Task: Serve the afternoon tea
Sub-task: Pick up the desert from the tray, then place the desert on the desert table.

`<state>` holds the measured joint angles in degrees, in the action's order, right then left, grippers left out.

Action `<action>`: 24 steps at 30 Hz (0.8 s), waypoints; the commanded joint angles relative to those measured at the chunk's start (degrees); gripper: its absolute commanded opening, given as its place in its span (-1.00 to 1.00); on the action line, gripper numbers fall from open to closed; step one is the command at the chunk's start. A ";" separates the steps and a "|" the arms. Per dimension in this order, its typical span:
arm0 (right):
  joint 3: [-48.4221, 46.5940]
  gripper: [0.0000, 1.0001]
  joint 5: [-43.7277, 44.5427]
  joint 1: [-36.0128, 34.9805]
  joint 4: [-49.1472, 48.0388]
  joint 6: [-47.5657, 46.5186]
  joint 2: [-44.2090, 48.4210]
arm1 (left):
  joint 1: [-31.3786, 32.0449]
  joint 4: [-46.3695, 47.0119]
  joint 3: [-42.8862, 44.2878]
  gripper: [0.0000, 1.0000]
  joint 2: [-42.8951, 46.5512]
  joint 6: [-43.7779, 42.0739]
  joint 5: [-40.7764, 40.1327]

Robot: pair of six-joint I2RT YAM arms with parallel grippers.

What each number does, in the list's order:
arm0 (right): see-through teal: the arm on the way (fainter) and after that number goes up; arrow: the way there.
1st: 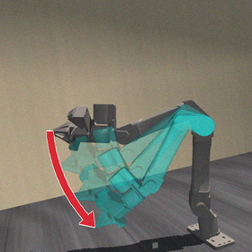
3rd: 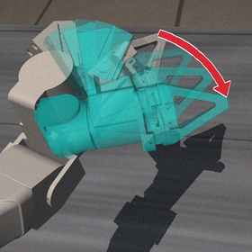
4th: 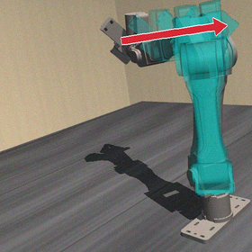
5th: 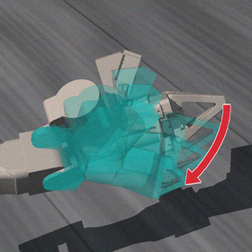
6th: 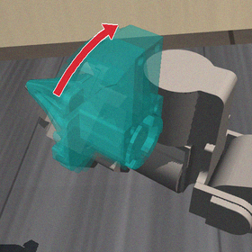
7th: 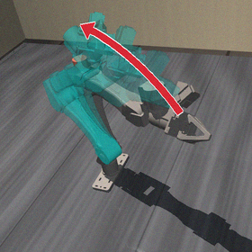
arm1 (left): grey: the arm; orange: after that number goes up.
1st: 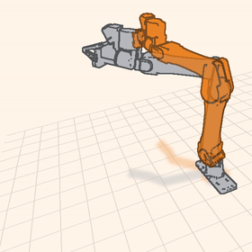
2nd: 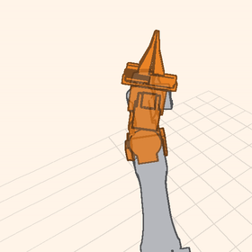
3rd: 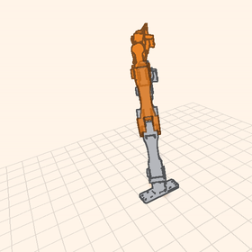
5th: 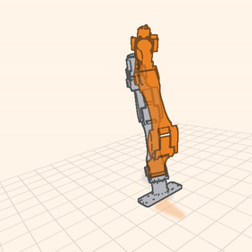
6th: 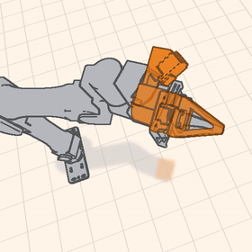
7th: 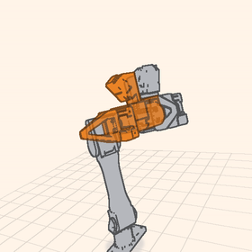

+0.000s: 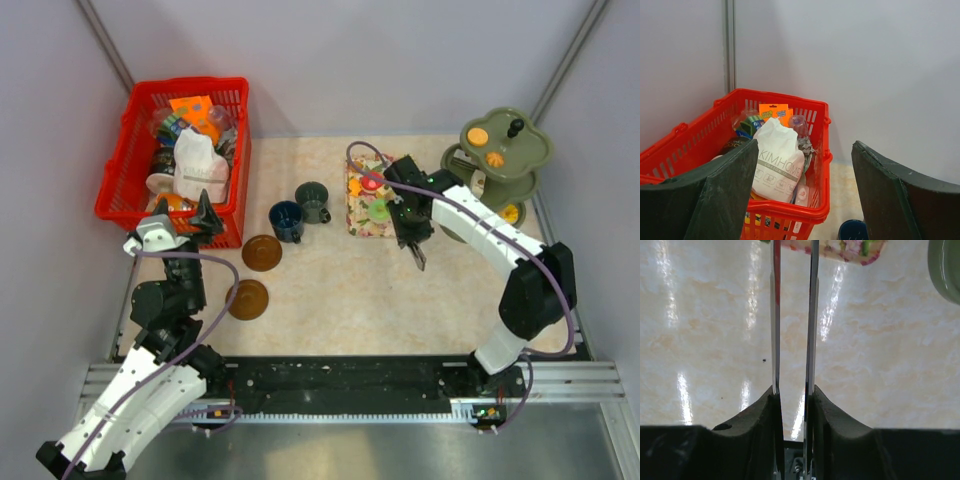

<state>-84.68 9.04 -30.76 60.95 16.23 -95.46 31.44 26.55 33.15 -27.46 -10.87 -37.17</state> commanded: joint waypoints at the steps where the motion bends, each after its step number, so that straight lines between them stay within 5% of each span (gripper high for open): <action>1: 4.42 -0.55 0.37 1.32 -0.04 1.70 7.03 | 0.11 1.93 0.08 0.61 1.01 -0.20 -0.01; 24: 20.96 -0.52 -3.59 21.88 -0.83 5.30 22.24 | 0.20 1.84 0.08 0.61 1.10 0.50 0.08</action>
<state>-64.45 6.50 -11.25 61.95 19.90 -76.36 31.44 26.55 33.15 -26.89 -10.66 -37.15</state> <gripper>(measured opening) 0.286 0.805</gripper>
